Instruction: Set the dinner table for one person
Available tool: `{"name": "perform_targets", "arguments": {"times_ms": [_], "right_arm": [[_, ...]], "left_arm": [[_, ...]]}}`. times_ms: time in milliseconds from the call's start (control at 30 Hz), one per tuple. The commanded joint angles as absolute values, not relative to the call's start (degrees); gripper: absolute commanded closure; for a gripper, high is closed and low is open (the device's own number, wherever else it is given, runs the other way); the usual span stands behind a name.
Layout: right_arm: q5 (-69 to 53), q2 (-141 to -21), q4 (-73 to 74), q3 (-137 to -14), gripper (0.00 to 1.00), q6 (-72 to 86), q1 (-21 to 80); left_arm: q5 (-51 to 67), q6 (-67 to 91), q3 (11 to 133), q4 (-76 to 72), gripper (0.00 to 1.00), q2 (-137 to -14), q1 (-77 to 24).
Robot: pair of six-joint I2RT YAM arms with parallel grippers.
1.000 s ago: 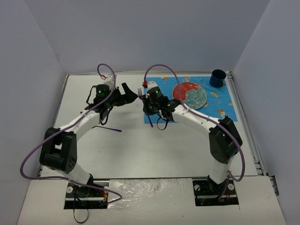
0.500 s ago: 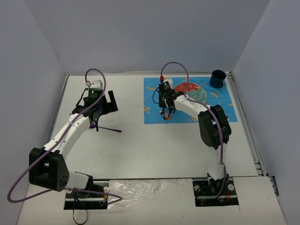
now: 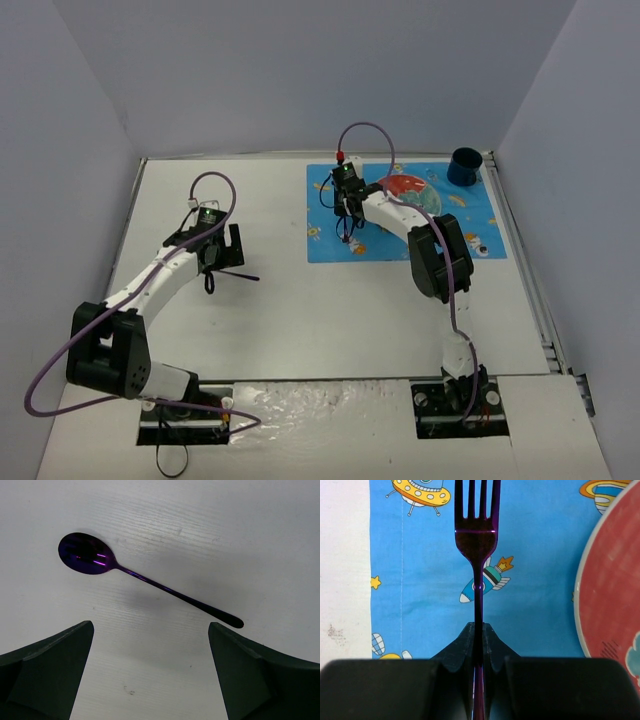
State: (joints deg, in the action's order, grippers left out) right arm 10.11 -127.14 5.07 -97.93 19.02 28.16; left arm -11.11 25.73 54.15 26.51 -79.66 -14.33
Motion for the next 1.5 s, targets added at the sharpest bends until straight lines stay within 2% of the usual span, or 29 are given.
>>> {"name": "perform_targets", "arguments": {"times_ms": [0,267,700,867,1000,1067,1167,1400,1467], "right_arm": [[11.6,-128.3,4.3,-102.1,1.00,17.6,28.0],[11.7,-130.6,5.6,-104.1,0.99,18.0,28.0],[13.2,-131.7,7.3,-104.0,0.82,19.8,27.9],[12.9,-128.6,7.6,-103.3,0.68,19.6,27.9],[10.5,-122.7,7.6,-101.0,0.52,18.5,28.0],[9.3,-119.4,7.6,-99.7,0.37,17.6,28.2],[7.6,-113.1,7.6,-96.3,0.21,15.1,28.9],[-0.8,-102.7,4.7,-87.3,0.17,12.8,30.0],[-4.4,-100.6,3.0,-84.2,0.17,12.6,30.3]], "left_arm": [[-12.7,24.9,57.5,26.0,0.03,-79.2,-14.2],[-12.9,25.0,57.6,26.3,0.03,-79.1,-14.2],[-13.4,25.8,57.9,27.3,0.03,-79.3,-13.7],[-12.6,28.5,57.4,27.9,0.03,-78.8,-12.6],[-10.0,32.6,55.7,27.8,0.03,-77.4,-7.9],[-8.8,35.1,54.9,27.7,0.03,-76.4,-4.4],[-7.1,38.0,54.0,26.7,0.03,-75.7,-0.4],[-0.3,40.7,51.5,16.9,0.03,-79.1,8.0],[1.1,41.0,51.3,13.4,0.06,-81.1,10.0]]}}
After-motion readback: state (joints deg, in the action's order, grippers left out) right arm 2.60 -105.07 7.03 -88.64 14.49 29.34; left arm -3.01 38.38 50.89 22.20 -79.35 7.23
